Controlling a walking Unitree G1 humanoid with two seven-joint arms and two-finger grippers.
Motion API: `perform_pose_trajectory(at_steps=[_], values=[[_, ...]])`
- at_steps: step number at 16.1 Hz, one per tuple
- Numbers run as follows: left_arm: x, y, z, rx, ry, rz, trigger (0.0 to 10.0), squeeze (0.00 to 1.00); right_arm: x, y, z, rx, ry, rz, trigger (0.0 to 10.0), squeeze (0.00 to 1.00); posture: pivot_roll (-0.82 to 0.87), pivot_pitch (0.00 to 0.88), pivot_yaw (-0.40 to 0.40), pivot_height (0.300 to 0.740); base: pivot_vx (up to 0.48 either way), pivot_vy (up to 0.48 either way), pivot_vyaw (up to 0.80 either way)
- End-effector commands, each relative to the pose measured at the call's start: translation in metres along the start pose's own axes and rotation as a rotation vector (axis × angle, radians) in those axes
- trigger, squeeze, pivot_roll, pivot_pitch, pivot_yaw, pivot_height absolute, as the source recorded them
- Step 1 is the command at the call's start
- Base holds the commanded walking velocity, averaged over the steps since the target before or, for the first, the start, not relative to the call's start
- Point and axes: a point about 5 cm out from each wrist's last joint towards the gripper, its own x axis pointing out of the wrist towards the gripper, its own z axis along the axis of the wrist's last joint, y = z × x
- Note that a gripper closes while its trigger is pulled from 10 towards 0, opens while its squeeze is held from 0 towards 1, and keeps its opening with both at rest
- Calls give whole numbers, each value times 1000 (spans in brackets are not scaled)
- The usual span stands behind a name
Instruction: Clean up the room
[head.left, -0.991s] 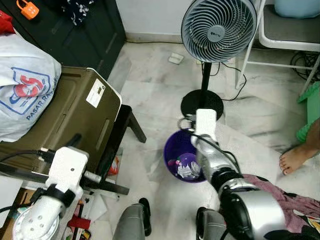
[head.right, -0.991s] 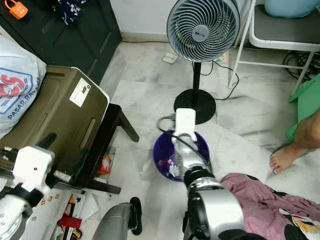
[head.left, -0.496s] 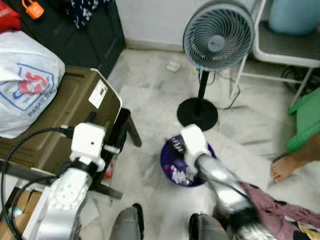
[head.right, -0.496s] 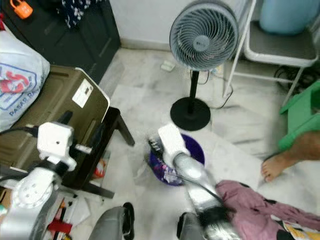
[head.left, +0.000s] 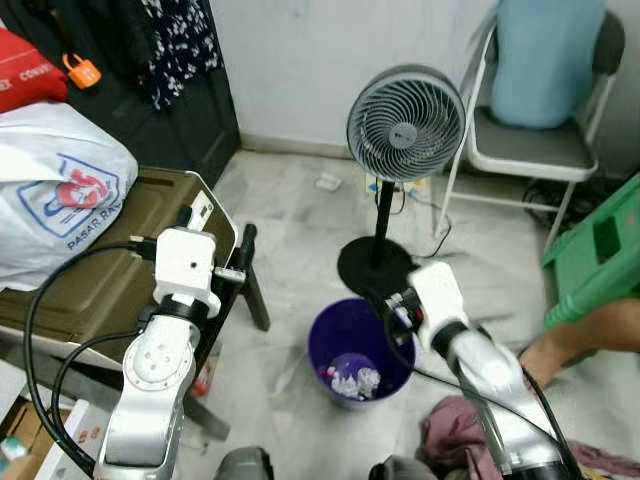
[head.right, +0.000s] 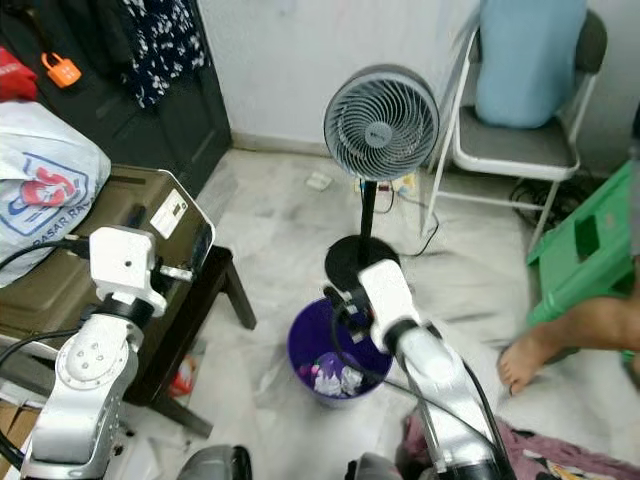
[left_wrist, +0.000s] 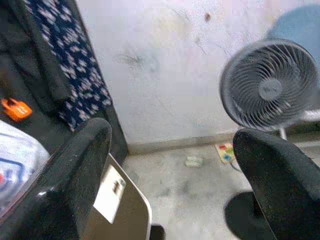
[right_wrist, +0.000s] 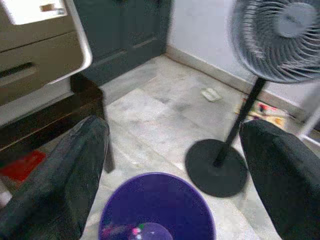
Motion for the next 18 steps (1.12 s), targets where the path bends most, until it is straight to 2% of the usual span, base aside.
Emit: perform_pose_trajectory(at_steps=[1,3,4,5,6,9,10,12,13,14,16,18], values=[[0,2,-5,8,7,39,10000,0,7,-12,16,20,-68,-97,10000,1000,-86,0,53,740,0,0,0],[-1,3,-12,-11,31,77,10000,0,21,-13,32,47,-121,-145,10000,1000,-97,0,56,740,0,0,0],[2,2,-11,-15,29,121,10000,0,37,-7,45,62,-160,-139,10000,925,-103,0,58,740,0,0,0],[3,1,-9,-18,22,125,10000,0,43,-3,50,69,-174,-129,10000,267,-101,0,53,740,0,0,0],[4,0,-10,-18,23,131,10000,0,48,1,56,79,-193,-122,10000,0,-95,0,48,740,0,0,0],[3,5,-15,8,21,150,10000,0,61,11,75,79,-268,-107,10000,0,-77,0,30,740,0,0,267],[2,6,-15,10,24,157,10000,0,62,12,75,75,-270,-109,10000,0,-77,0,31,740,0,0,800],[0,13,-20,-30,100,255,10000,0,66,11,79,81,-287,-117,10000,0,-78,0,37,740,0,0,800],[-2,15,-24,-13,126,267,10000,0,67,10,81,83,-290,-127,10000,0,-76,0,35,740,0,0,800],[-3,14,-25,-22,95,229,10000,0,66,7,82,98,-291,-140,10000,0,-74,0,33,740,0,0,800],[-8,13,-28,-53,95,211,10000,0,61,3,78,116,-285,-151,10000,0,-75,0,26,740,0,0,800],[-12,11,-29,-41,102,215,10000,0,52,1,61,118,-240,-165,10000,0,-78,0,17,740,0,0,800]])
